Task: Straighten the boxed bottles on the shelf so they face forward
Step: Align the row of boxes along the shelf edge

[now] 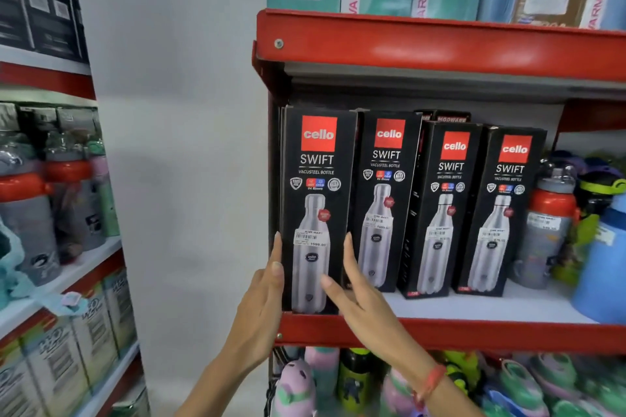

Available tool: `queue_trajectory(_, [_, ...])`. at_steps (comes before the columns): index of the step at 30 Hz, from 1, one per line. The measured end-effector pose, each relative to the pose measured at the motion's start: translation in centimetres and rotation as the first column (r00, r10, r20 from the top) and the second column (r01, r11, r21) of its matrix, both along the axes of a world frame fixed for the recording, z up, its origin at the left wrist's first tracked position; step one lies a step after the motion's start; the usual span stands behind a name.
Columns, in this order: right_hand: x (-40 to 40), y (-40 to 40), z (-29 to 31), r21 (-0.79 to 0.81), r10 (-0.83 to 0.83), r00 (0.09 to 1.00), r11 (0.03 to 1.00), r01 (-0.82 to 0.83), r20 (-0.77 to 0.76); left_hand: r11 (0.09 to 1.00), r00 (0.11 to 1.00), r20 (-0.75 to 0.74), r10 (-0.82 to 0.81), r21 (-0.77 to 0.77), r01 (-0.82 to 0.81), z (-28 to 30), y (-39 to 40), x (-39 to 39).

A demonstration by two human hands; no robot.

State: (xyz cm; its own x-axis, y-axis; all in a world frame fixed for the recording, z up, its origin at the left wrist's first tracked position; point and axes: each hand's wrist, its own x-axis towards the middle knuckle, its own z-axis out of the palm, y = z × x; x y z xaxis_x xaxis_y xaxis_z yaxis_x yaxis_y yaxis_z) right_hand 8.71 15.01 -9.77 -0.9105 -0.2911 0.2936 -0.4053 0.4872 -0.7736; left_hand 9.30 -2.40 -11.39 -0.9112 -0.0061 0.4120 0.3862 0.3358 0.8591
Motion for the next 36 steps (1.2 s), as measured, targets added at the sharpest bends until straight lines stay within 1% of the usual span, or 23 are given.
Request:
queue_trajectory(6, [1.7, 0.3, -0.2, -0.041, -0.015, 1.0, 0.999, 0.015, 0.002, 1.0, 1.0, 0.005, 0.025, 0.013, -0.025, -0.2, 0.5, 1.9])
queue_trajectory(8, [1.8, 0.3, -0.2, -0.057, -0.007, 1.0, 0.998, 0.007, 0.007, 0.999, 0.999, 0.008, 0.038, -0.004, -0.037, -0.1, 0.5, 2.0])
queue_trajectory(10, [1.9, 0.6, 0.1, -0.073, -0.002, 1.0, 0.997, 0.003, 0.014, 0.995, 0.997, -0.003, 0.083, -0.06, -0.083, 0.1, 1.0, 2.0])
queue_trajectory(11, [1.9, 0.8, 0.2, -0.084, -0.011, 1.0, 0.996, 0.013, 0.021, 0.988, 0.991, -0.013, 0.134, -0.075, -0.135, 0.1, 1.3, 2.1])
queue_trajectory(12, [1.9, 1.0, 0.3, -0.097, -0.037, 0.999, 0.994, 0.039, 0.023, 0.975, 0.977, -0.048, 0.209, -0.071, -0.212, 0.0, 1.8, 2.1])
queue_trajectory(13, [1.8, 1.4, 0.2, -0.12, -0.087, 0.996, 0.989, 0.087, 0.009, 0.952, 0.949, -0.116, 0.294, -0.058, -0.302, -0.1, 2.3, 2.2])
queue_trajectory(14, [1.6, 1.9, 0.1, -0.153, -0.159, 0.987, 0.976, 0.155, -0.01, 0.927, 0.909, -0.207, 0.361, -0.029, -0.375, -0.1, 2.9, 2.2])
queue_trajectory(15, [1.3, 2.6, -0.2, -0.19, -0.24, 0.97, 0.954, 0.231, -0.029, 0.915, 0.873, -0.293, 0.39, 0.016, -0.404, 0.0, 3.8, 2.2])
queue_trajectory(16, [0.9, 3.3, -0.4, -0.222, -0.313, 0.949, 0.928, 0.298, -0.033, 0.922, 0.857, -0.352, 0.376, 0.052, -0.383, 0.3, 4.8, 2.2])
queue_trajectory(17, [0.5, 4.1, -0.4, -0.242, -0.361, 0.932, 0.906, 0.346, -0.02, 0.942, 0.86, -0.394, 0.323, 0.051, -0.331, 0.6, 6.1, 2.2])
queue_trajectory(18, [0.1, 4.8, -0.5, -0.252, -0.388, 0.921, 0.89, 0.379, 0.014, 0.964, 0.872, -0.425, 0.243, 0.011, -0.264, 0.8, 7.5, 2.2])
queue_trajectory(19, [-0.2, 5.4, -0.5, -0.253, -0.394, 0.918, 0.884, 0.393, 0.052, 0.981, 0.893, -0.424, 0.152, -0.045, -0.188, 0.9, 9.0, 2.2])
queue_trajectory(20, [-0.5, 5.9, -0.5, -0.251, -0.391, 0.916, 0.881, 0.401, 0.09, 0.991, 0.92, -0.388, 0.057, -0.091, -0.1, 0.8, 10.5, 2.0])
queue_trajectory(21, [-0.7, 6.2, -0.4, -0.247, -0.38, 0.918, 0.884, 0.397, 0.117, 0.993, 0.951, -0.309, -0.026, -0.115, -0.01, 0.6, 11.9, 1.6])
queue_trajectory(22, [-0.9, 6.4, -0.3, -0.239, -0.369, 0.918, 0.887, 0.394, 0.144, 0.992, 0.976, -0.206, -0.074, -0.112, 0.052, 0.4, 13.0, 0.9])
queue_trajectory(23, [-1.0, 6.6, -0.2, -0.226, -0.357, 0.92, 0.894, 0.387, 0.162, 0.994, 0.991, -0.108, -0.079, -0.089, 0.069, 0.2, 13.9, 0.2])
queue_trajectory(25, [-1.3, 6.6, 0.1, -0.194, -0.347, 0.918, 0.904, 0.382, 0.19, 1.0, 1.0, 0.021, -0.013, -0.01, 0.013, 0.2, 15.0, -1.2])
queue_trajectory(27, [-1.7, 6.7, 0.4, -0.165, -0.345, 0.918, 0.911, 0.378, 0.197, 0.997, 0.993, 0.108, 0.056, 0.055, -0.063, 0.6, 15.4, -2.3])
queue_trajectory(29, [-2.0, 6.7, 0.7, -0.155, -0.338, 0.919, 0.916, 0.371, 0.202, 0.993, 0.979, 0.184, 0.084, 0.069, -0.098, 1.2, 15.5, -3.0])
queue_trajectory(31, [-2.0, 6.6, 1.1, -0.152, -0.332, 0.918, 0.917, 0.368, 0.217, 0.993, 0.971, 0.219, 0.1, 0.046, -0.112, 1.6, 15.6, -3.1])
queue_trajectory(36, [-1.6, 7.6, 0.9, -0.152, -0.315, 0.923, 0.924, 0.352, 0.223, 0.986, 0.969, 0.186, 0.163, -0.048, -0.157, 1.5, 15.5, -1.8])
